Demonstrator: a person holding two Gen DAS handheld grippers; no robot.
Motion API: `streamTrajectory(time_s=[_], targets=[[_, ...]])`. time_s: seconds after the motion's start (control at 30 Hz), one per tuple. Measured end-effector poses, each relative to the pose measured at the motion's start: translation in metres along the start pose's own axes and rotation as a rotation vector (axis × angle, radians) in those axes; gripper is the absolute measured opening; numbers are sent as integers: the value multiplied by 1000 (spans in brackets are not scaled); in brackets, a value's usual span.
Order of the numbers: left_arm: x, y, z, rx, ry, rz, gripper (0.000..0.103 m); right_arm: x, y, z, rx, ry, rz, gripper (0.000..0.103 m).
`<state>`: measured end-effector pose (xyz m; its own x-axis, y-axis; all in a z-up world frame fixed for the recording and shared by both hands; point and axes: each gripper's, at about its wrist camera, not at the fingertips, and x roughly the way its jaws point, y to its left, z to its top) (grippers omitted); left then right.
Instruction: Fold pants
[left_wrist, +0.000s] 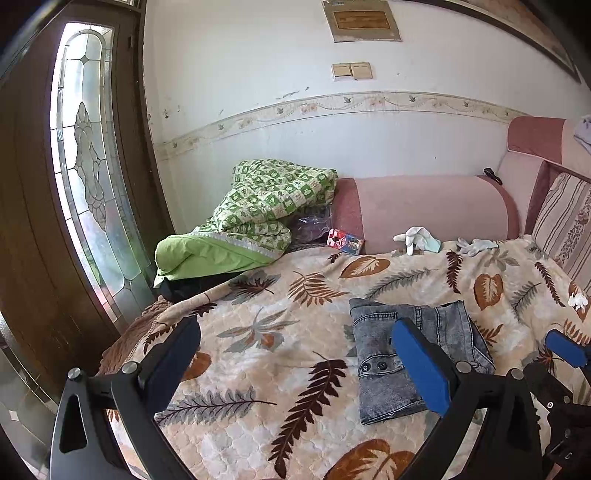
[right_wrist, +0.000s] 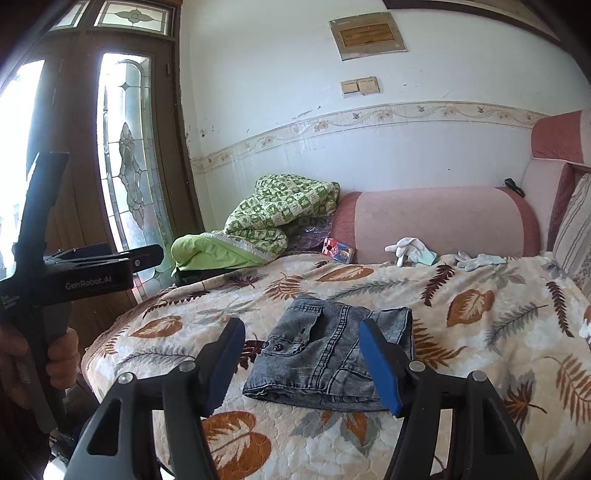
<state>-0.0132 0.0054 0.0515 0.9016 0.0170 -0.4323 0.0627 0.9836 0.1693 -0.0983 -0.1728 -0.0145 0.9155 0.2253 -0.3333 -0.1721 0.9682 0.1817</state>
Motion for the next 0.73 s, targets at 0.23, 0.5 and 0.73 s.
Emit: streamTrajectory(time_s=[0.23,0.5,0.73], targets=[[3,8,-5,-24,14,-3,103,8,11,-6,-38,26,10,67],[4,11,-6,-34,16,6,103,17,12,-13,-37,55,24,67],[6,6,-10,-27,13,-23,103,22,10,-16,-31,67,25,67]])
